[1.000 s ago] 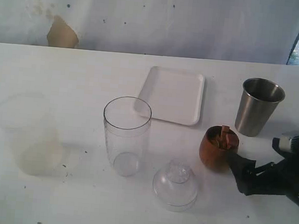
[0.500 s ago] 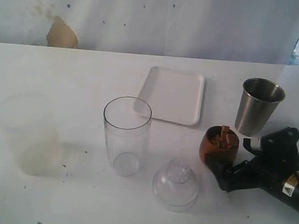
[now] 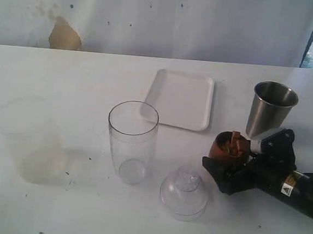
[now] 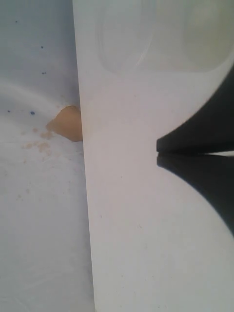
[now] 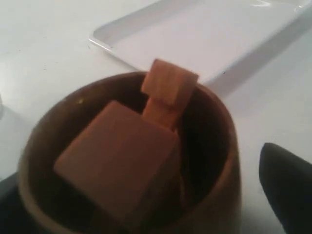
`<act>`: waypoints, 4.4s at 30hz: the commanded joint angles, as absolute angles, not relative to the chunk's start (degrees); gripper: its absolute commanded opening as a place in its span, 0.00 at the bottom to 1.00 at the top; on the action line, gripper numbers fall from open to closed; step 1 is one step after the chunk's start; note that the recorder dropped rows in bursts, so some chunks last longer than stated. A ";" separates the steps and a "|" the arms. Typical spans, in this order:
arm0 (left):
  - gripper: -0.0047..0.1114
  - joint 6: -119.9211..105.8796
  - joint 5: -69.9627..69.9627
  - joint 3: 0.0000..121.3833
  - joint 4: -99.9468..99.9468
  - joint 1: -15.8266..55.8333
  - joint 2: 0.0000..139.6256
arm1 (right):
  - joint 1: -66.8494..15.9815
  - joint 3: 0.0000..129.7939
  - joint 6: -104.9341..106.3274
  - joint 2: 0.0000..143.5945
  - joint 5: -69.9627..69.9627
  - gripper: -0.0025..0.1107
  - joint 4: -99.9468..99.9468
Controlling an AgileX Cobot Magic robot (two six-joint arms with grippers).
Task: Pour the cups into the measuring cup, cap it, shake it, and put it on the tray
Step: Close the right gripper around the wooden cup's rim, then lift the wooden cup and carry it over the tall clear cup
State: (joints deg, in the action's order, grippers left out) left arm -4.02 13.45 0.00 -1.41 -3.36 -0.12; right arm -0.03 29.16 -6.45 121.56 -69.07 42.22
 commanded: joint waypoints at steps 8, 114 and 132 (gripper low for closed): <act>0.04 -3.91 13.27 0.00 -0.87 -3.32 0.00 | 0.03 32.88 -8.37 125.73 -69.96 0.95 46.02; 0.04 -3.91 13.27 0.00 -0.87 -3.32 0.00 | -11.17 45.37 -36.75 93.32 -45.64 0.02 52.13; 0.04 -3.91 13.27 0.00 -0.87 -3.32 0.00 | -21.96 62.68 -37.03 102.89 -33.65 0.02 59.14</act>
